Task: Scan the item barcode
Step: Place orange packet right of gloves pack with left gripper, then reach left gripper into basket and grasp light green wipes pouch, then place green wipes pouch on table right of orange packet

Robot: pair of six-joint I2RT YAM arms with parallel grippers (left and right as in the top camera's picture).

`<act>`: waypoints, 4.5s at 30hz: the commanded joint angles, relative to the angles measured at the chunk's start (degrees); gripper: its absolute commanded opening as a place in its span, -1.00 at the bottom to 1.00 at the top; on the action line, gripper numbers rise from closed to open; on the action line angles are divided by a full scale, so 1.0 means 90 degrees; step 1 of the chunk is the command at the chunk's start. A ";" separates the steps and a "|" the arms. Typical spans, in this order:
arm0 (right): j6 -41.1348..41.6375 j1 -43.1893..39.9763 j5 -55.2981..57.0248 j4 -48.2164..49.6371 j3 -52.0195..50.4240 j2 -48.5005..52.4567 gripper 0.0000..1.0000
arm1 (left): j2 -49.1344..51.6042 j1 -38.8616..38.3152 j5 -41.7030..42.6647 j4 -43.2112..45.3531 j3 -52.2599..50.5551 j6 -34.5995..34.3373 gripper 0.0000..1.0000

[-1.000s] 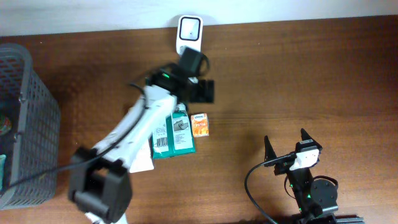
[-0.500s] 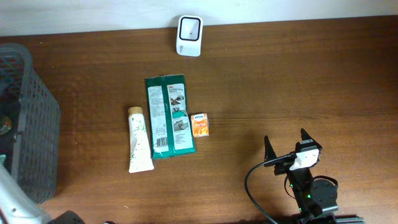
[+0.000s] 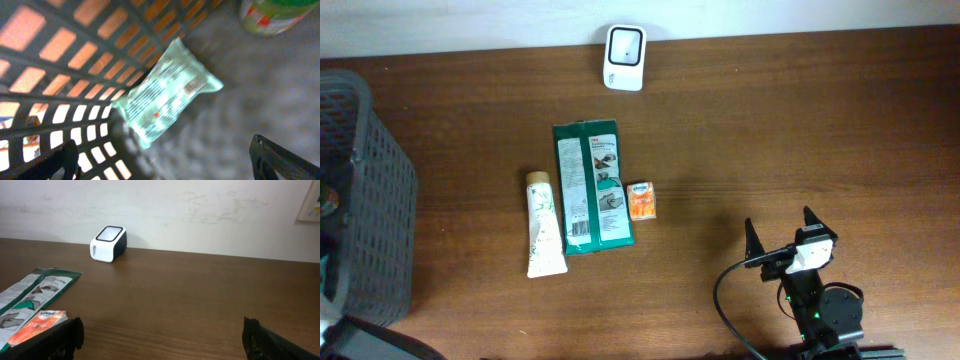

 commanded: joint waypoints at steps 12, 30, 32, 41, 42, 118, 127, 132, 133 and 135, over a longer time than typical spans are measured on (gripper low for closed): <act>-0.0039 -0.0032 -0.0032 -0.0027 -0.0034 -0.0044 0.96 | 0.1676 0.0204 -0.0092 0.0206 -0.0085 0.1630 0.53; -0.0039 -0.0032 -0.0032 -0.0027 -0.0034 -0.0044 0.96 | 0.2222 0.0202 -0.0146 0.0442 0.0002 0.1620 -0.78; -0.0039 -0.0032 -0.0032 -0.0027 -0.0034 -0.0044 0.96 | 0.1970 0.0202 -0.0141 0.0442 0.0005 0.1469 -0.99; -0.0039 -0.0032 -0.0032 -0.0027 -0.0034 -0.0044 0.96 | -0.0056 -0.0408 0.0760 0.0612 0.0005 0.1088 -1.00; -0.0039 -0.0032 -0.0032 -0.0027 -0.0034 -0.0044 0.96 | -0.0270 -0.0559 0.0763 0.0661 0.0005 0.1066 -1.00; -0.0039 -0.0032 -0.0032 -0.0027 -0.0034 -0.0044 0.96 | -0.3038 -0.5612 0.1090 0.1348 -0.0442 0.0665 -1.00; -0.0039 -0.0032 -0.0032 -0.0027 -0.0034 -0.0044 0.97 | -0.0595 -0.8646 0.2178 0.0906 -0.0442 -0.0678 -1.00; -0.0039 -0.0032 -0.0032 -0.0027 -0.0034 -0.0044 0.96 | 0.0631 -0.9362 0.2453 0.1698 -0.0442 -0.1700 -1.00; -0.0039 -0.0032 -0.0032 -0.0027 -0.0034 -0.0044 0.96 | 0.0843 -0.9440 0.2453 0.1889 -0.0442 -0.1921 -1.00; -0.0039 -0.0032 -0.0032 -0.0027 -0.0034 -0.0044 0.96 | 0.1316 -0.9649 0.2416 0.2501 -0.0442 -0.1979 -1.00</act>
